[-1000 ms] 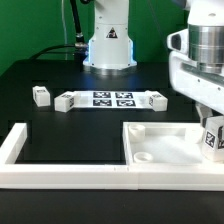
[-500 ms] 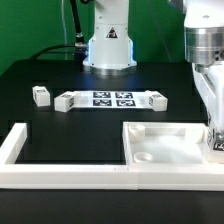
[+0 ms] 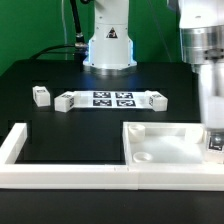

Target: Assemble square table

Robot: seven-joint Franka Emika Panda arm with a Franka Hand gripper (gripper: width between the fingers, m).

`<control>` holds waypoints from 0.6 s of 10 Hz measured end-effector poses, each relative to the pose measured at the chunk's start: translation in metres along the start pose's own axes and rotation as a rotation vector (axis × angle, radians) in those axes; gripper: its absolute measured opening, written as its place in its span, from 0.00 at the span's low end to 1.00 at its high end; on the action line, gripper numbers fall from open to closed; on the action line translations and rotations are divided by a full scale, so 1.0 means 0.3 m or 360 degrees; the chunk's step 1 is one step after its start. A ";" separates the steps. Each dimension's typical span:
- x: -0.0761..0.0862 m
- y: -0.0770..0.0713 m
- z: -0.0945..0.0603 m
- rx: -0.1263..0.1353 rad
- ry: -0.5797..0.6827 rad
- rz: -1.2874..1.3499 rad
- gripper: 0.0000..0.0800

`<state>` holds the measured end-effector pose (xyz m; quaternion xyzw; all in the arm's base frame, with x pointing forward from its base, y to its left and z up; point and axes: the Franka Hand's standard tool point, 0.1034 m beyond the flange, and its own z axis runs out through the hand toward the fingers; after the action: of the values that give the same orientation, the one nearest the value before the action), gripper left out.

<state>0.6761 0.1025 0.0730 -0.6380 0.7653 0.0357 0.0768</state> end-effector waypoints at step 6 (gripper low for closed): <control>-0.006 0.008 -0.007 -0.0116 0.0098 -0.1085 0.81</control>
Offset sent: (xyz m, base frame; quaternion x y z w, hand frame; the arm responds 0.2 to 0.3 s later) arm 0.0000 0.0000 0.0000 0.0000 0.0000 -0.1938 0.9810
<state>0.6741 0.1044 0.0753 -0.8602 0.5083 0.0161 0.0382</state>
